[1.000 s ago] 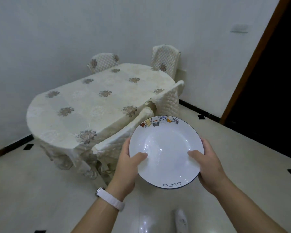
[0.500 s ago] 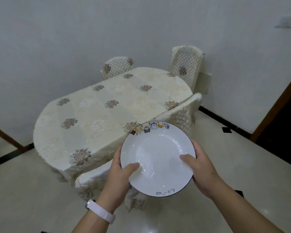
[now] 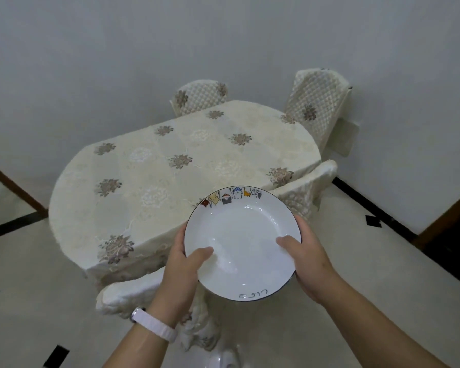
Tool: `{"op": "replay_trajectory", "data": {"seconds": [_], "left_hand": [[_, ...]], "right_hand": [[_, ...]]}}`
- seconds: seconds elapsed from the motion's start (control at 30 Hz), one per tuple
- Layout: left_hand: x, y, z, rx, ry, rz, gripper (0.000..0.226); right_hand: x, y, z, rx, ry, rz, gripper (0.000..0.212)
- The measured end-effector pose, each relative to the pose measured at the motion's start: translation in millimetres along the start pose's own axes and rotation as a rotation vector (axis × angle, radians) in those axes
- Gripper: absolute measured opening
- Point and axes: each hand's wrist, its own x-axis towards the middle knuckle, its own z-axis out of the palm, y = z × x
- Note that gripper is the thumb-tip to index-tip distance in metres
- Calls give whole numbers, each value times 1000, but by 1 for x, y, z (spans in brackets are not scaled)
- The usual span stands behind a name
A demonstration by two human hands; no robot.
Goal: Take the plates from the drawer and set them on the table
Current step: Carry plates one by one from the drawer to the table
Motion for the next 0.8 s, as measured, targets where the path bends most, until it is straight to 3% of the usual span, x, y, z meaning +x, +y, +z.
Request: {"op": "replay_trajectory", "data": {"seconds": [0.43, 0.8], "left_hand": [[145, -19, -25, -133, 80, -118, 55], [275, -11, -33, -152, 43, -71, 62]], "right_hand": [[147, -3, 33, -129, 9, 70, 44], [272, -18, 52, -241, 27, 58, 52]]}}
